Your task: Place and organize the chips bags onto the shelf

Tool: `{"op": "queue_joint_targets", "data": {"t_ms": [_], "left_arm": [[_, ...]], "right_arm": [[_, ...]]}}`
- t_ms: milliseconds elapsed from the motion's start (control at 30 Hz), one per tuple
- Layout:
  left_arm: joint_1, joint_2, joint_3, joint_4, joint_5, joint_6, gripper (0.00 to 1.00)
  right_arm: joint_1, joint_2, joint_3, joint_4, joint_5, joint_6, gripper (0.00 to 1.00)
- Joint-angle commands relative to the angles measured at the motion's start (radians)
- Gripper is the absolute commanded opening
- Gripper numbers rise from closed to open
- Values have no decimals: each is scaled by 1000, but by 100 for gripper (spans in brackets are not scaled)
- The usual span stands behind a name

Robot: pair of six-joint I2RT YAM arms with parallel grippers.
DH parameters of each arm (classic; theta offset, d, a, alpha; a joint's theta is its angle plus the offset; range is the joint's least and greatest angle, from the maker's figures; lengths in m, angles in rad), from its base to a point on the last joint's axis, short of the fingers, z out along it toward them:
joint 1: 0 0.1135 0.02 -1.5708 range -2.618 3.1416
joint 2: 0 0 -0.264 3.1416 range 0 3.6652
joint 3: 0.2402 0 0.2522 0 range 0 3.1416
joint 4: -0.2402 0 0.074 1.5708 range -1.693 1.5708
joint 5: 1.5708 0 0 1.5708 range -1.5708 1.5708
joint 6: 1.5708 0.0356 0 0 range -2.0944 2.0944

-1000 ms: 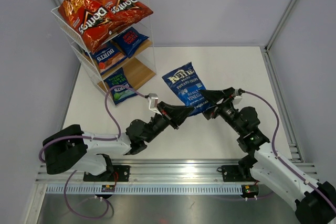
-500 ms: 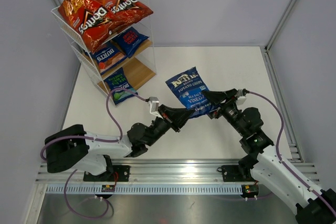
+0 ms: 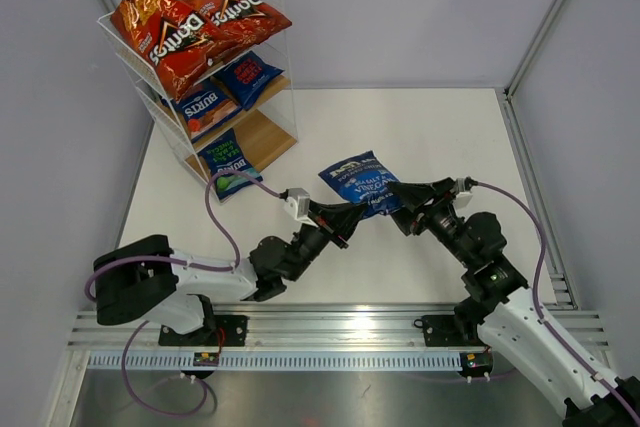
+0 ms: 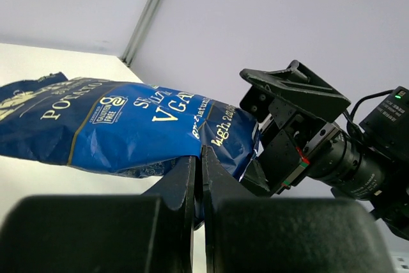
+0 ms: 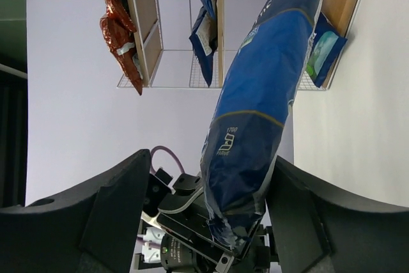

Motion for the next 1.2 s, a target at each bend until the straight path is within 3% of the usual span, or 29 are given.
{"op": "queue_joint_targets", "data": {"t_ms": [0,133,300,467,567,600,667,733,767,800,833,867,933,967,1000,1067,1167], "left_arm": [[-11,20,36,337,-73,79,0],[-22,25,46,336,1,86,0],[-49,20,46,336,30,125,0],[-65,-3,22,317,24,138,0],[-66,-33,0,271,-2,127,0],[-65,-52,-16,256,-25,120,18],[-66,-75,-38,230,-43,118,42],[-65,-139,-73,186,-89,104,81],[-65,-170,-85,90,-114,97,97],[-65,-216,-95,17,-173,78,99],[-65,-316,-92,-76,-215,58,99],[-65,-381,-81,-320,-267,32,99],[-63,-487,-9,-617,-423,-81,99],[-62,-580,20,-912,-473,-126,99],[-60,-615,57,-1050,-544,-205,99],[-54,-690,169,-1403,-573,-264,99],[-46,-718,331,-1765,-535,-370,99]], "right_arm": [[0,8,-12,21,-18,13,75],[0,36,14,8,-7,-23,65],[1,79,37,12,-14,-61,42],[0,90,45,28,2,-106,31],[0,91,22,121,6,-138,28],[0,93,16,142,9,-151,28],[0,106,24,176,9,-204,28],[0,126,30,202,10,-253,28],[0,136,33,209,8,-270,28],[-2,158,42,215,8,-293,28],[-2,172,50,221,6,-341,28],[-2,191,54,225,3,-365,27],[-2,249,64,286,-18,-430,27],[-2,273,67,313,-26,-452,27],[-2,295,79,328,-32,-475,27],[-2,370,77,417,-49,-501,26],[0,499,94,540,-63,-512,26]]}}
